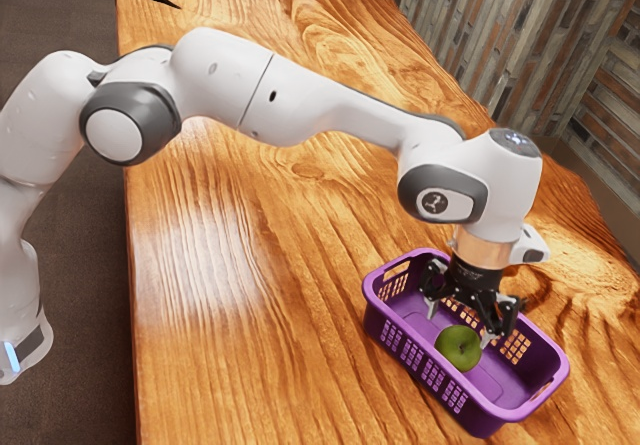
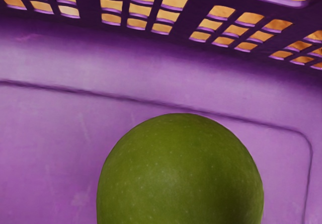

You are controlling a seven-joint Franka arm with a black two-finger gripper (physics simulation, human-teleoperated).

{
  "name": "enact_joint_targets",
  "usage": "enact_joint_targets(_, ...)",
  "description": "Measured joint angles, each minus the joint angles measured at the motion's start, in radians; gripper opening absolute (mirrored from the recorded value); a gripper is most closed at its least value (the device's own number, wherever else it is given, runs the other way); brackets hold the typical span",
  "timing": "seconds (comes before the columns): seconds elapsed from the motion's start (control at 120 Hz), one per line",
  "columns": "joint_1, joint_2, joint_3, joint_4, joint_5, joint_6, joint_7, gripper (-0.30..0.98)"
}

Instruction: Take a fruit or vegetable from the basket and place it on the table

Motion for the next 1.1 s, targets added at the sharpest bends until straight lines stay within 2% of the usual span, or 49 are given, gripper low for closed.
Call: enact_joint_targets(1.1, 0.010, 0.068, 0.000, -0.030, -0.021, 0.101, 0.073, 0.69)
